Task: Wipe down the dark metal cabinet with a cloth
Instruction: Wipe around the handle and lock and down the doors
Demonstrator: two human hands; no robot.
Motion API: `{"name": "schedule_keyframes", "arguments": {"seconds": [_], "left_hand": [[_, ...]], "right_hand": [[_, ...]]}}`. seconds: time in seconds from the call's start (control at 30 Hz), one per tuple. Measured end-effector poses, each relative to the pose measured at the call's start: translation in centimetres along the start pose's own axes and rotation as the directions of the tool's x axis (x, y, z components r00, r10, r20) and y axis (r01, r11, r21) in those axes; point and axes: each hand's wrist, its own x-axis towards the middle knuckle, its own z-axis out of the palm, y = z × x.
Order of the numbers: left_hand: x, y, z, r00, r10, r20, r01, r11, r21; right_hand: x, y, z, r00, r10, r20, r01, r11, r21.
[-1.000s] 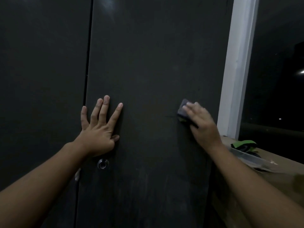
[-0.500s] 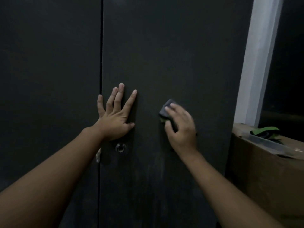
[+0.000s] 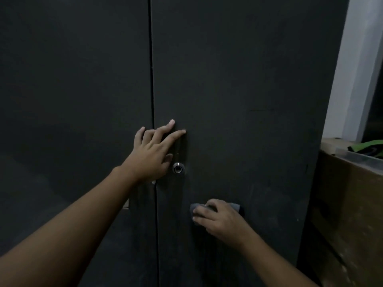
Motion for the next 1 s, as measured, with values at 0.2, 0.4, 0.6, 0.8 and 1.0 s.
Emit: {"name": "schedule_keyframes", "arguments": {"seconds": [0.2, 0.4, 0.6, 0.8, 1.0], "left_hand": [[-6.2, -3.3, 1.7, 0.974, -0.216, -0.068, 0.205, 0.968, -0.143], [-7.5, -3.8, 3.2, 0.926, -0.341, -0.164, 0.276, 0.906, -0.322], [-7.6, -3.7, 3.8, 0.892, -0.418, -0.169, 0.313, 0.844, -0.436], [-7.3, -3.9, 3.0, 0.886, -0.453, -0.095, 0.365, 0.810, -0.460], [-7.1, -3.7, 2.3, 0.890, -0.450, -0.069, 0.397, 0.841, -0.368]], "right_hand": [[8.3, -0.4, -3.3, 0.953, 0.187, -0.239, -0.177, 0.982, 0.066], [12.1, -3.5, -1.4, 0.939, 0.233, -0.253, -0.227, 0.973, 0.053], [8.1, -5.2, 0.8, 0.999, 0.030, 0.029, -0.032, 0.998, 0.059], [10.2, -4.0, -1.6, 0.984, 0.153, -0.090, -0.142, 0.983, 0.116], [11.6, -5.9, 0.3, 0.989, 0.140, -0.035, -0.136, 0.984, 0.115]]}}
